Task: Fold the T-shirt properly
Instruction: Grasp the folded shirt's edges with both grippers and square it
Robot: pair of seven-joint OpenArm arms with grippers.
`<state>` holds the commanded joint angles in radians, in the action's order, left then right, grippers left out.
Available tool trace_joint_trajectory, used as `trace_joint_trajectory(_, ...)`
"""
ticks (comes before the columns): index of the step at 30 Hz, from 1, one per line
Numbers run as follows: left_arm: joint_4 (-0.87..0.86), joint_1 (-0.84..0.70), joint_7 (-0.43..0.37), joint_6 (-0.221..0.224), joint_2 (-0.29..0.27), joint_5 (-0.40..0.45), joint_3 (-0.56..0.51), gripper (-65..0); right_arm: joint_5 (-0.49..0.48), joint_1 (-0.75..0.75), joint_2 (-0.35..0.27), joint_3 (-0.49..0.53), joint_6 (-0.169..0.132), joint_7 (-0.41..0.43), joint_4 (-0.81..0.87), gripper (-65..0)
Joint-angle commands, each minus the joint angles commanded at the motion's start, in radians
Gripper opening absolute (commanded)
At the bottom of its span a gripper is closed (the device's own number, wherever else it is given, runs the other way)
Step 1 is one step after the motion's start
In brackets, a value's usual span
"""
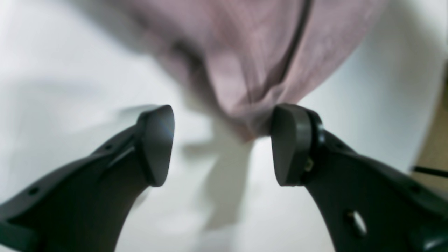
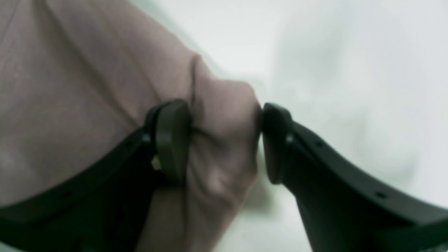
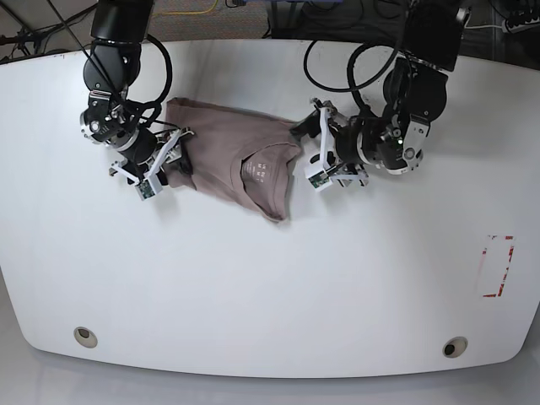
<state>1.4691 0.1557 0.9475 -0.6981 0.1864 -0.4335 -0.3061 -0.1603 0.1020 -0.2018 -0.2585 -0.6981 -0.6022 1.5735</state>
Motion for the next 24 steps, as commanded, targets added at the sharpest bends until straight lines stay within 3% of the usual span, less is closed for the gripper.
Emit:
trace_joint_trajectory(5,-0.087,0.068,-0.025,0.000,0.000,0.003,0.000,-24.9,-0.002,0.063,0.028,0.000,0.000,-0.003,0.081,-33.9)
trace_joint_trajectory(13,-0.126,0.147,-0.026,0.000,0.002,0.092,0.002,-24.9,0.000,0.140,0.103,0.000,0.000,-0.035,0.204,-33.9)
trace_joint_trajectory(24,-0.123,0.265,-0.014,0.000,0.057,0.097,0.003,-24.9,0.000,0.127,0.229,0.002,0.000,-0.172,0.413,-33.8)
